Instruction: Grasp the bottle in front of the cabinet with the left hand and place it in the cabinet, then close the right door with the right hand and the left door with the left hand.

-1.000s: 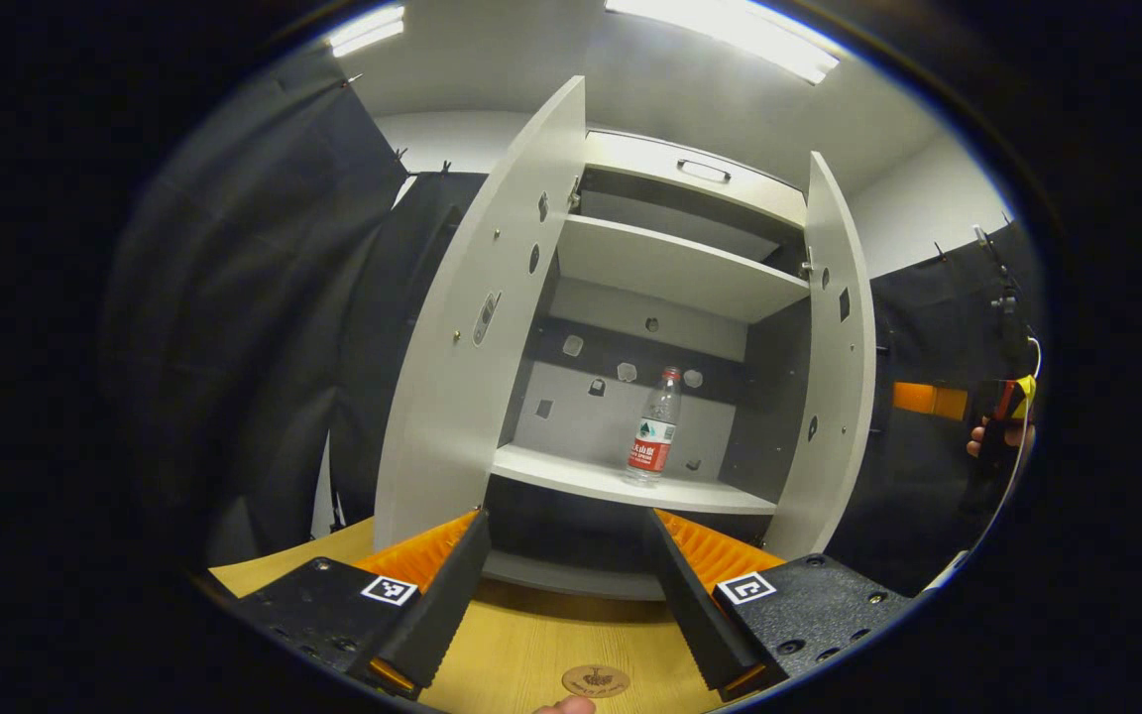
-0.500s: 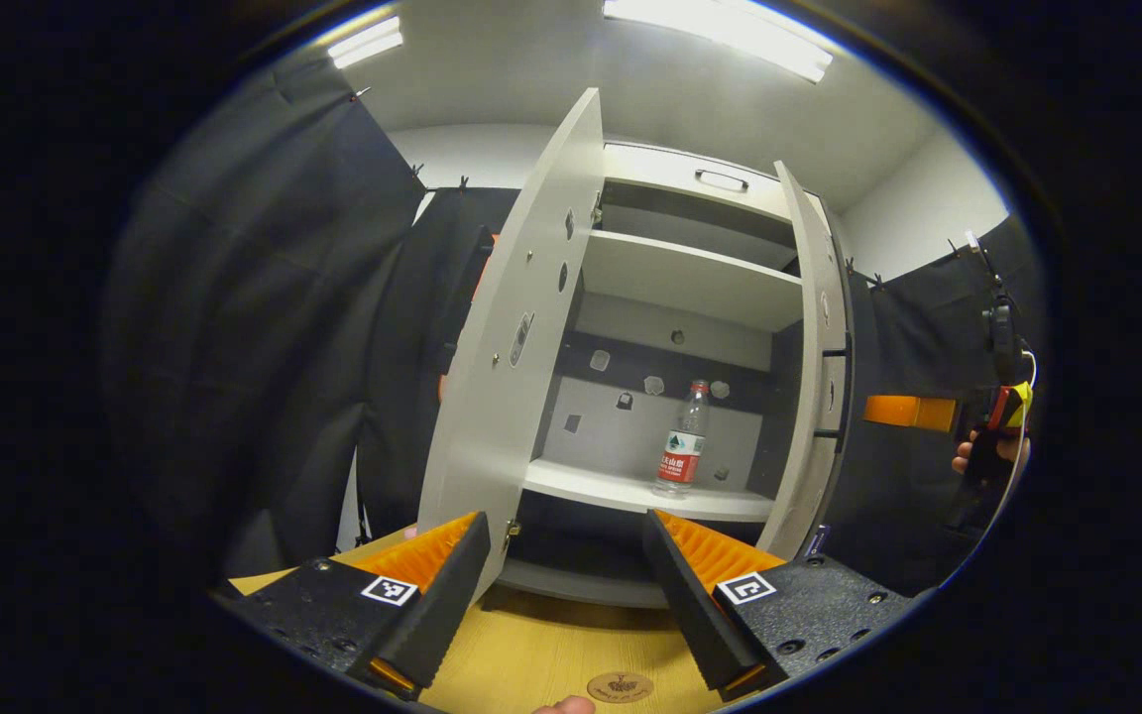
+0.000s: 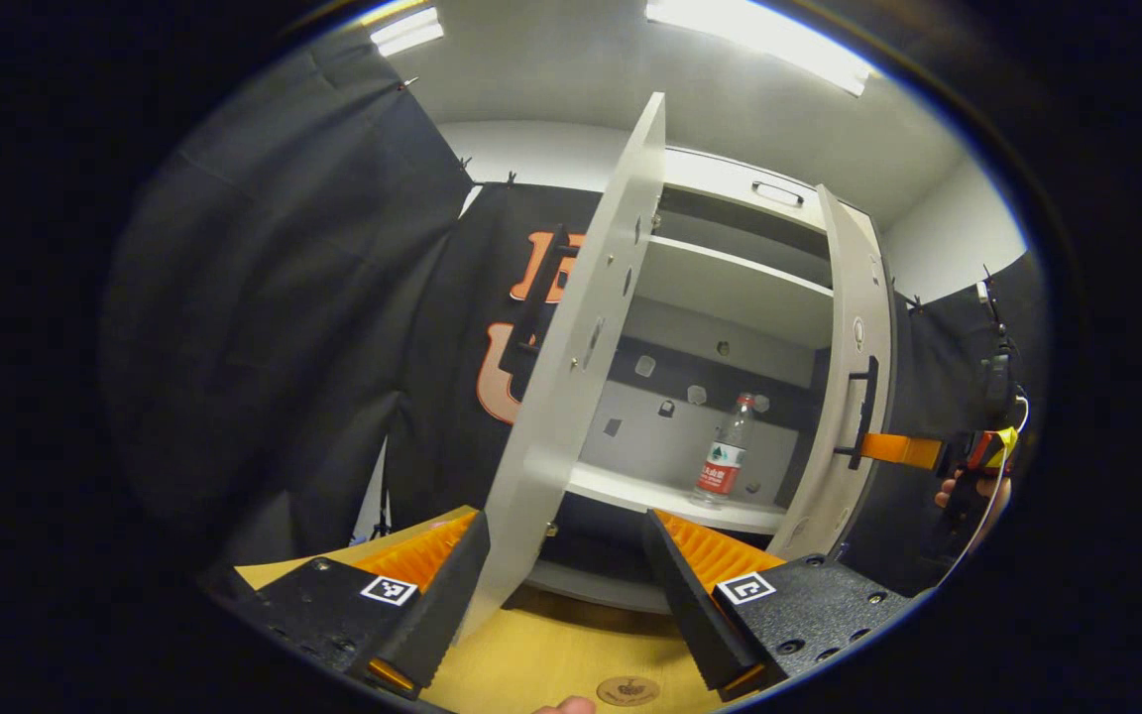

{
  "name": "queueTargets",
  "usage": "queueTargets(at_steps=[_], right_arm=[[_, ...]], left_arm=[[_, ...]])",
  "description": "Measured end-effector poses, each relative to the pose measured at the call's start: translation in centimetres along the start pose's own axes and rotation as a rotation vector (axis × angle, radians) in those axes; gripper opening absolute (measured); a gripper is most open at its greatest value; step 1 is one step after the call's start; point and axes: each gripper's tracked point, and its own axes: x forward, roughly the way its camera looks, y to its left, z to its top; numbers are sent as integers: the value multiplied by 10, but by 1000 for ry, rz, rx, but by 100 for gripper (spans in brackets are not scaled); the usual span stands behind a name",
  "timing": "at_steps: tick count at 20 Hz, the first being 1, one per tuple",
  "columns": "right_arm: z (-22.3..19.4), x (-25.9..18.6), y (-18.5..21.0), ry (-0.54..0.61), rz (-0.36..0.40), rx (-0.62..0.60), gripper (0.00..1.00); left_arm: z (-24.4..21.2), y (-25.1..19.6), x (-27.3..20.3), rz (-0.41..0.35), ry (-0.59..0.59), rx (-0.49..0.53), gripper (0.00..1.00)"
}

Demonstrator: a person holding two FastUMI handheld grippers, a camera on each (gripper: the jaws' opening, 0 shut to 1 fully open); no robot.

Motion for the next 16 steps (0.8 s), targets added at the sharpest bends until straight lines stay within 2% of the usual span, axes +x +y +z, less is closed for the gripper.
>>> queueTargets(at_steps=[3, 5, 8, 9, 12, 16], right_arm=[[-3, 11, 5, 13, -9, 5, 96], [-4, 18, 9, 16, -9, 0, 95], [-6, 26, 13, 18, -15, 3, 95], [-9, 30, 16, 17, -19, 6, 95], [-11, 37, 17, 16, -25, -2, 95], [-12, 33, 17, 30, -35, 2, 95]], left_arm=[[17, 29, 3, 63, -29, 7, 92], [21, 50, 4, 96, -30, -25, 94], [27, 80, 7, 157, -41, -19, 97], [32, 86, 10, 165, -48, -13, 94], [44, 96, 20, 173, -66, 0, 94], [60, 94, 36, 132, -84, -14, 94]])
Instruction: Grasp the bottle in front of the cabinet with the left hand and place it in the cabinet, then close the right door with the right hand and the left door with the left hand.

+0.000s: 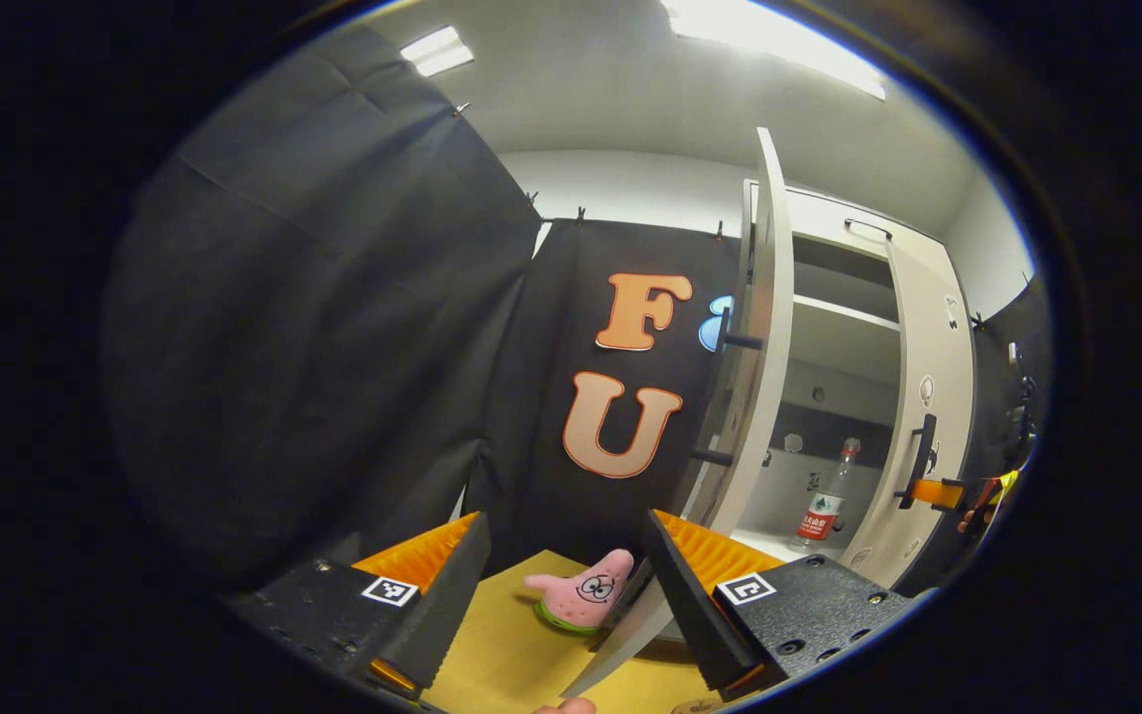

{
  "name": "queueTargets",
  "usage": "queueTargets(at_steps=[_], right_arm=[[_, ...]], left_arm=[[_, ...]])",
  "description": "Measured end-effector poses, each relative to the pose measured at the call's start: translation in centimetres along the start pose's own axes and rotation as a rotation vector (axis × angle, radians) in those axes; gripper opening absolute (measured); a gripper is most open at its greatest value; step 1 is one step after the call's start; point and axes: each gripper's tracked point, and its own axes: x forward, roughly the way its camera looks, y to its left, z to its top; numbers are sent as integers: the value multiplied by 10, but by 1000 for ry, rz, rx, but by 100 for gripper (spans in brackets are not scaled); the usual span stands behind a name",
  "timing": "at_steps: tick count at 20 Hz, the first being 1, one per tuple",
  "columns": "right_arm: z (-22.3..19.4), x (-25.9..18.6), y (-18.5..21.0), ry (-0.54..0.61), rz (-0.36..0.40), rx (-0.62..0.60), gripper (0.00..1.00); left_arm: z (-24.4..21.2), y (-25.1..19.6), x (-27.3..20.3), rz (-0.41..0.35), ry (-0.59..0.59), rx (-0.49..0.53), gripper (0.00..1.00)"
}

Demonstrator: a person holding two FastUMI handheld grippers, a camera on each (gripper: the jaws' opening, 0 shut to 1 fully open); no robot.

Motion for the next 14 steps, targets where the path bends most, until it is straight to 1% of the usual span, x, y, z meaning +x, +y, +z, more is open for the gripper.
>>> queueTargets(at_steps=[2, 5, 7, 9, 10, 12, 13, 14], right_arm=[[-1, -10, 1, 5, 6, 10, 96], [-3, -40, -7, 2, -6, -18, 96], [-4, -57, -13, 2, -22, -42, 96], [-6, -74, -19, 8, -38, -43, 96], [-9, -81, -21, 11, -42, -33, 96], [-15, -94, -26, 16, -42, -11, 96], [-19, -98, -32, 20, -53, -7, 96], [-24, -102, -39, 22, -72, -9, 96]], left_arm=[[4, 0, 14, -8, -2, -8, 94], [13, -1, 35, -14, -7, 27, 94], [23, -9, 48, -44, -27, 26, 94], [22, -18, 62, -73, -21, 18, 94], [22, -20, 65, -79, -13, 20, 94], [29, -20, 66, -77, -51, 37, 94], [30, -19, 67, -70, -56, 51, 94], [27, -21, 68, -73, -45, 62, 91]])
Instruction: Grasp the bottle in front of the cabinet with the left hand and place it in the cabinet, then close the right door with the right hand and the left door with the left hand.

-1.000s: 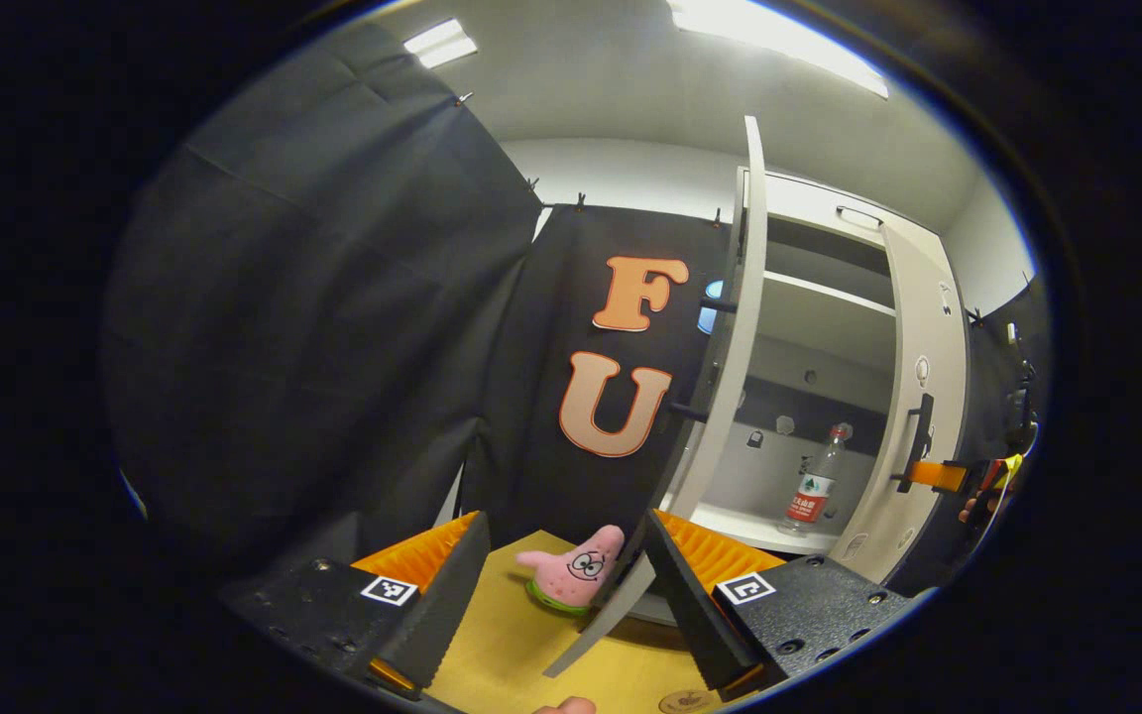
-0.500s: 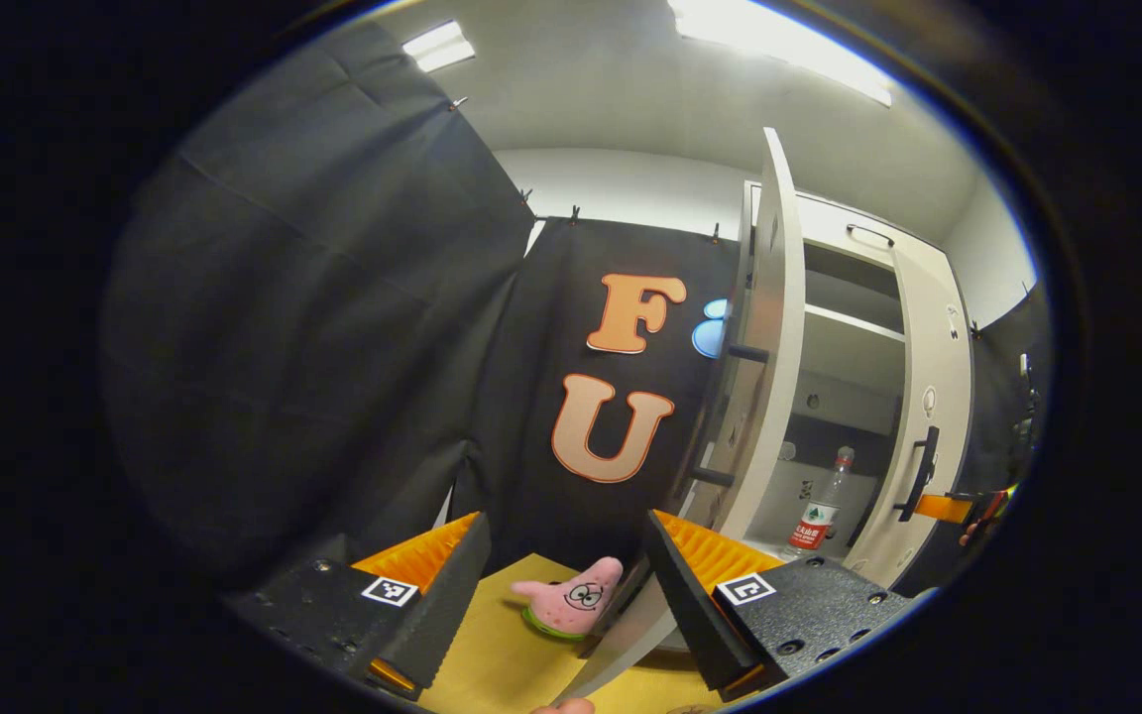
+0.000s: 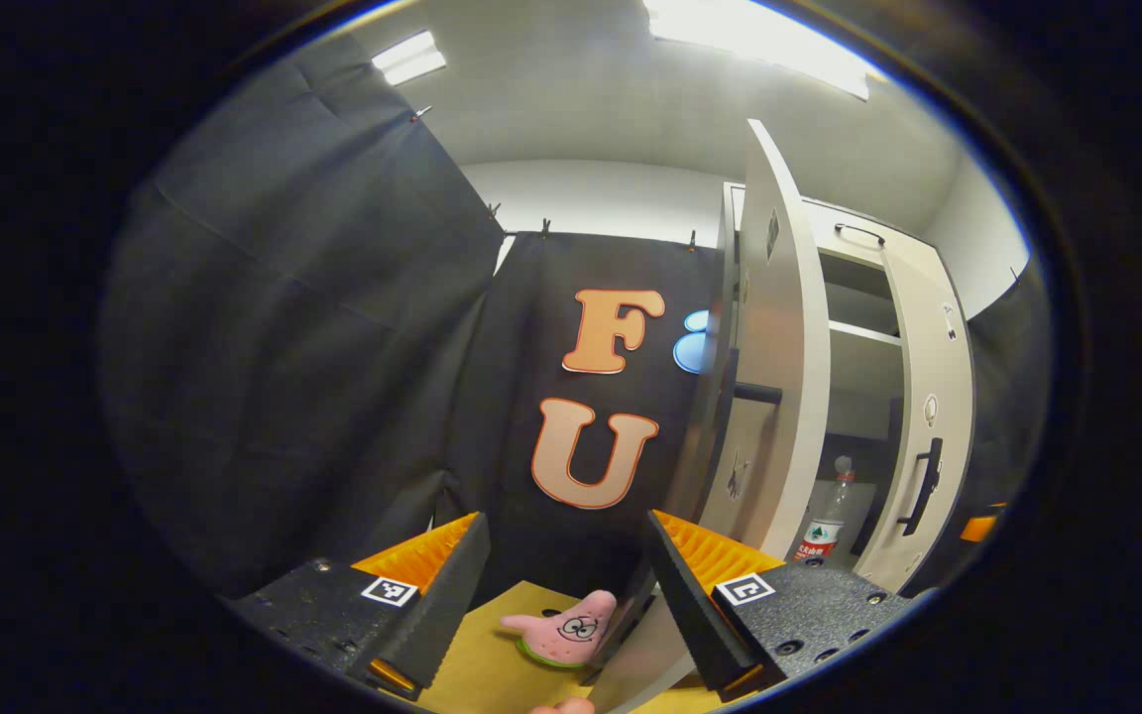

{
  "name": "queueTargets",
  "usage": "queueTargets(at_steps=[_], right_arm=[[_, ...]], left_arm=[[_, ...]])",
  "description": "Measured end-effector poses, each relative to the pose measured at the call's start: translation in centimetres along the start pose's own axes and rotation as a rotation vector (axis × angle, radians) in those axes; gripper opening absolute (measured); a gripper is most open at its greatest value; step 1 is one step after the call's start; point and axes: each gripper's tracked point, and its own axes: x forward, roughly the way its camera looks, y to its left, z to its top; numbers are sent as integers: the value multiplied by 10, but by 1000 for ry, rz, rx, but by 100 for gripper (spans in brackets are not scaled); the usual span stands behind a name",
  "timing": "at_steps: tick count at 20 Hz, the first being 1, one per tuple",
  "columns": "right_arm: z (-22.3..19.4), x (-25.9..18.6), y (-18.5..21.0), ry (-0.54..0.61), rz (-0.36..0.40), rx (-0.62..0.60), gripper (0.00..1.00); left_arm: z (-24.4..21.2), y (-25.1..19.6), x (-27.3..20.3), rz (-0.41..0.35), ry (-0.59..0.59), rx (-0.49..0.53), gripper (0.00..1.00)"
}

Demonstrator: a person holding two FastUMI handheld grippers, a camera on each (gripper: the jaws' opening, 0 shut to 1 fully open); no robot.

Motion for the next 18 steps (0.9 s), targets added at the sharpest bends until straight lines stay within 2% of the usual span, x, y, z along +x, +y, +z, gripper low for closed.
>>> queueTargets(at_steps=[1, 2, 4, 5, 6, 7, 8, 9, 18], right_arm=[[-5, -4, -6, 7, -14, -2, 96], [-9, -8, -11, 14, -26, -2, 96], [-15, -14, -18, 25, -42, 7, 96], [-17, -16, -21, 27, -46, 15, 96], [-19, -18, -24, 31, -51, 23, 96], [-20, -19, -27, 35, -56, 29, 96], [-20, -20, -29, 34, -60, 34, 96], [-19, -21, -31, 30, -63, 37, 96], [-15, -37, -54, 20, -109, 1, 96]], left_arm=[[4, 1, -1, 5, -10, 14, 94], [5, 0, 0, 1, -8, 41, 91], [7, -8, -1, -23, -15, 83, 93], [7, -12, -1, -35, -12, 97, 87], [6, -18, -1, -51, -9, 101, 92], [6, -24, -3, -67, -3, 96, 87], [6, -30, -5, -82, 2, 86, 87], [4, -35, -9, -97, 7, 74, 92], [-8, -114, -20, -269, 39, 33, 92]])
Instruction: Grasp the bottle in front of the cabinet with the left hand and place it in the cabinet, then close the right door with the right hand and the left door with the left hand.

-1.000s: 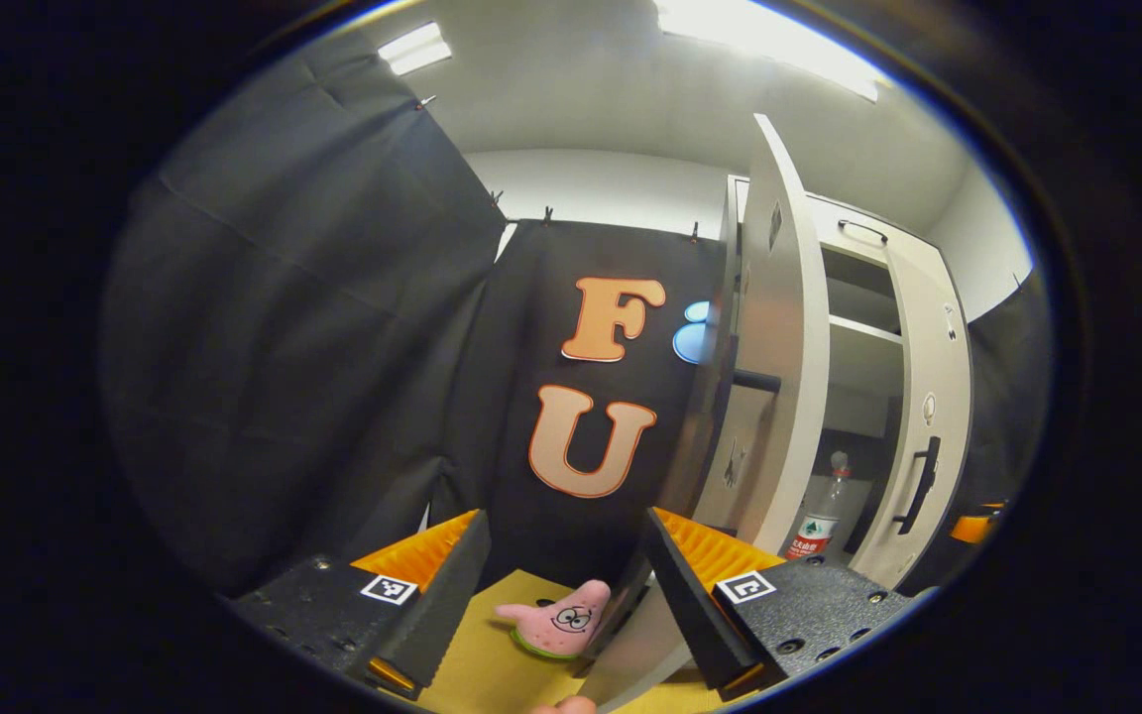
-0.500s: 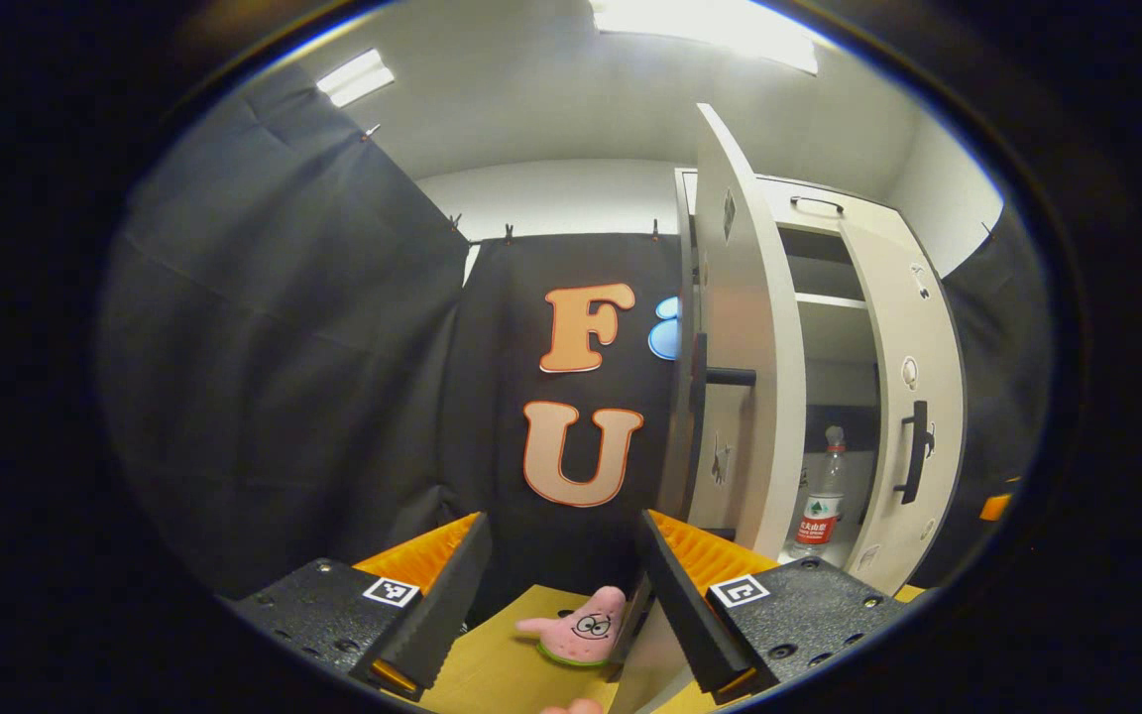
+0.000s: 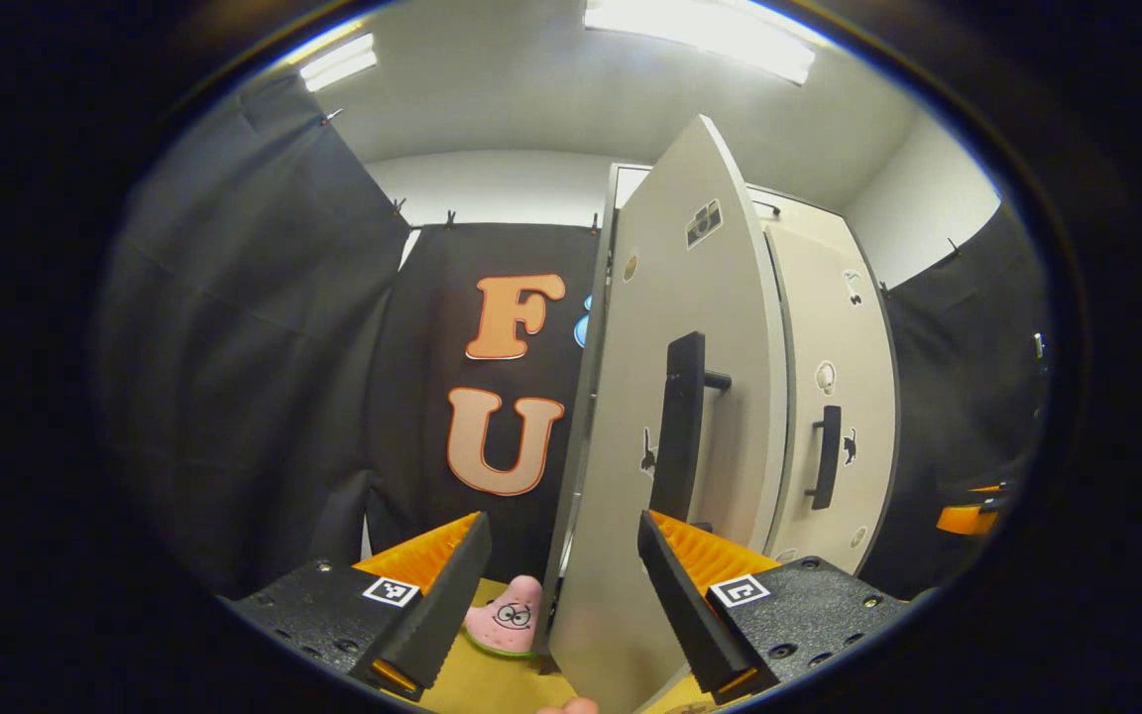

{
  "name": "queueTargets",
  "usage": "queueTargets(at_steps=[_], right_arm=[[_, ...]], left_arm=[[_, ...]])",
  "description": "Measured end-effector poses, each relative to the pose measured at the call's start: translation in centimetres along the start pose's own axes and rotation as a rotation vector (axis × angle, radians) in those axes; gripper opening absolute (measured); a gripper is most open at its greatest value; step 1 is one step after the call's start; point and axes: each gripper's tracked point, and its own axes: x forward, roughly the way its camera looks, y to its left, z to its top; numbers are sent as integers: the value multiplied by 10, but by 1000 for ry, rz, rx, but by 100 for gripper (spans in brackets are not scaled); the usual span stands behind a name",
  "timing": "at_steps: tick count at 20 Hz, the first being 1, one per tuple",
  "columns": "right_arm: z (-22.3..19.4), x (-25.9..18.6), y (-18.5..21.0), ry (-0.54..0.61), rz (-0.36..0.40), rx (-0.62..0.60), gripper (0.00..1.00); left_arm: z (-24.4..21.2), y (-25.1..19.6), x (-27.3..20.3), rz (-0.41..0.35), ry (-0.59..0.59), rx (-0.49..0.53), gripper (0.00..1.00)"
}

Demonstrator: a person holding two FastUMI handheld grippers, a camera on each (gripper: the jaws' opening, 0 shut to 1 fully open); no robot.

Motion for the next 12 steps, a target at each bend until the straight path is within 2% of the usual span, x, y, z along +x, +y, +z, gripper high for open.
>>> queueTargets(at_steps=[1, 3, 5, 8, 12], right_arm=[[0, -1, -4, 1, -9, -1, 96], [1, -4, -10, 2, -25, 4, 96], [1, -7, -17, 3, -43, 15, 96], [4, -12, -27, -1, -68, 25, 96], [6, -18, -42, 1, -107, 13, 96]], left_arm=[[-2, -9, 2, -20, 6, -11, 87], [-7, -24, 9, -45, 18, -34, 87], [-14, -43, 16, -76, 30, -60, 93], [-21, -65, 25, -123, 50, -98, 94], [-27, -91, 41, -180, 56, -88, 94]])
